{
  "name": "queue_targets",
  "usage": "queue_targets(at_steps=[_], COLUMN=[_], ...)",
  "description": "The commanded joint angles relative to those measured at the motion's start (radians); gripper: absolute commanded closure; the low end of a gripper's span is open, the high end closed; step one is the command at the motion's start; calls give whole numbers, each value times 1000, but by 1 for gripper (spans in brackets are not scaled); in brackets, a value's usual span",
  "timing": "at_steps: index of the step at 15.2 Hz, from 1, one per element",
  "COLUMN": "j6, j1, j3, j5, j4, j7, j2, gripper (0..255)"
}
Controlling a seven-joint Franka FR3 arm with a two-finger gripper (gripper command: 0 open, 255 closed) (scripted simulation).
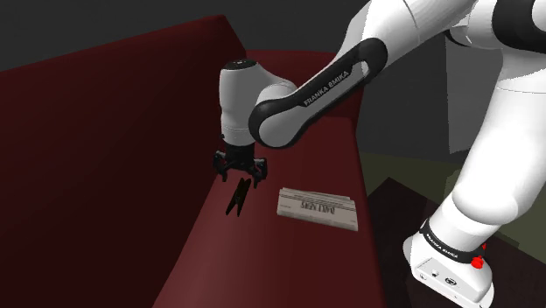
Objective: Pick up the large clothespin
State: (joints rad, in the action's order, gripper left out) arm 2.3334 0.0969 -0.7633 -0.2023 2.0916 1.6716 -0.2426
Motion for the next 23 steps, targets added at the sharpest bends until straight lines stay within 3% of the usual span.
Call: queue_targets(at_steps=[1,7,8,17,23], j6=[27,75,74,75,11], j1=[-11,-32,-34,-32,-5], j3=[13,39,39,39,6], j5=[-28,-76,-77,-76,-14], j4=[6,20,19,20,0], j7=[23,55,56,55,14], j2=[-27,-73,-74,-73,-13], gripper=[0,0,255,255,255])
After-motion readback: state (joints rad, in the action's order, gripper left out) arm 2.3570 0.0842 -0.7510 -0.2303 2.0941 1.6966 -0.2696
